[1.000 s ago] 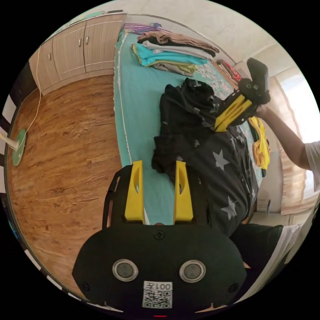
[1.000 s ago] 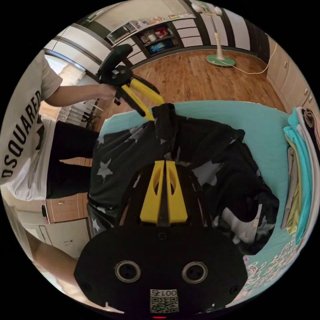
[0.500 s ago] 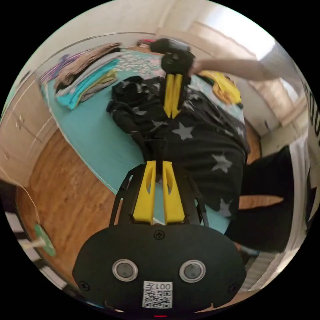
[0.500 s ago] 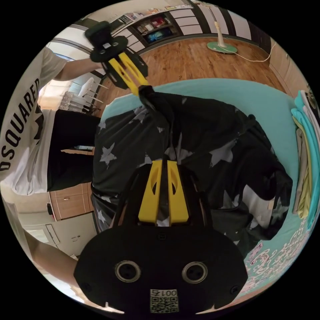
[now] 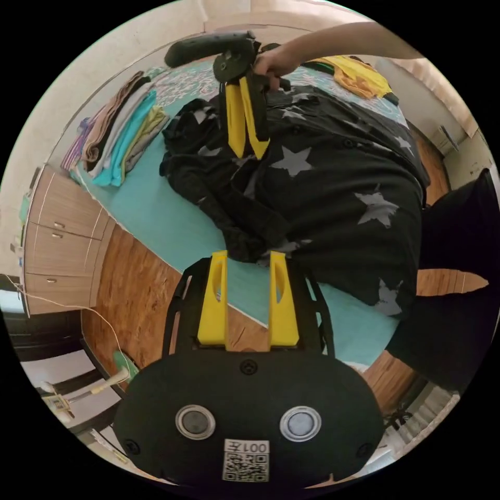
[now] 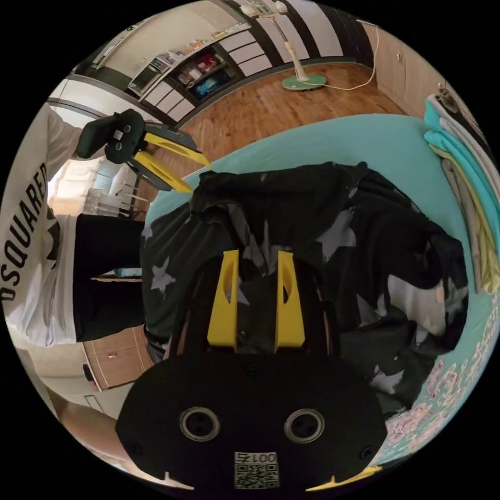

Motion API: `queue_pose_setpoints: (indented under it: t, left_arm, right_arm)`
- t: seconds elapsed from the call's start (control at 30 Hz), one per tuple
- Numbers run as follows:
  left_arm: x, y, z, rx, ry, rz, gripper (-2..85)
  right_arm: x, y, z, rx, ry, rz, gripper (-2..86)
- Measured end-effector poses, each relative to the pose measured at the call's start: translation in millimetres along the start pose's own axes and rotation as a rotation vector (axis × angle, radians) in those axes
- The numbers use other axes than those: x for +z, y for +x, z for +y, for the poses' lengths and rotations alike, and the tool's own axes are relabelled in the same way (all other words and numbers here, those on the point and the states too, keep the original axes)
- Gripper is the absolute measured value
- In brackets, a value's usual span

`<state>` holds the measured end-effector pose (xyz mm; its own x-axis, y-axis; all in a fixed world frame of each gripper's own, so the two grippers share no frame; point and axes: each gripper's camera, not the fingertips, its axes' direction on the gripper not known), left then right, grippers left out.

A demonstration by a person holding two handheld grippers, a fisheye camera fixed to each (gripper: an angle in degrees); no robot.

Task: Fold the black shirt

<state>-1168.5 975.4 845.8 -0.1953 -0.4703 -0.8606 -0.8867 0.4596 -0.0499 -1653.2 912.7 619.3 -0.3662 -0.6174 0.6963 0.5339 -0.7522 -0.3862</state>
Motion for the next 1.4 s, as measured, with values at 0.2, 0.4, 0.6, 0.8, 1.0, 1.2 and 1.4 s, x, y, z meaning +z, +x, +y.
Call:
queue_pose_setpoints:
  t: [0.2,0.4,0.6,0.8,1.0,1.2,1.4]
  left_arm:
    - [15.0,27.7,-20.0,0.247,-0.048,-0.006,4.3]
    - [13.1,27.4,13.3,0.358,-0.108,-0.147,1.7]
    - [17.6,-21.5,24.4,0.008,-0.119,-0.035,5.8]
    - [38.2,-54.5,20.9,-0.123,-0.054,0.004,4.3]
    - [49.6,-94.1,52.2,-0.283,0.0,0.199,-0.7]
    - [69.3,-144.2,103.1,-0.652,0.147,0.512,-0.8]
    - [95.4,-166.1,149.6,-0.923,0.22,0.686,-0.5]
  right_arm:
    - [26.5,-12.1,0.0,-0.068,-0.109,-0.023,2.2]
    - [23.2,-6.0,27.0,-0.047,-0.183,-0.065,2.0]
    - [-17.3,30.0,19.0,0.148,0.135,0.138,7.2]
    - [-17.2,80.0,-15.4,0.227,0.212,0.117,7.9]
    - [-19.7,111.7,-32.6,0.236,0.264,0.021,2.5]
    - [-11.0,146.5,-45.1,0.254,0.182,-0.092,1.7]
    - [-13.9,161.0,-35.6,0.322,0.199,-0.163,1.7]
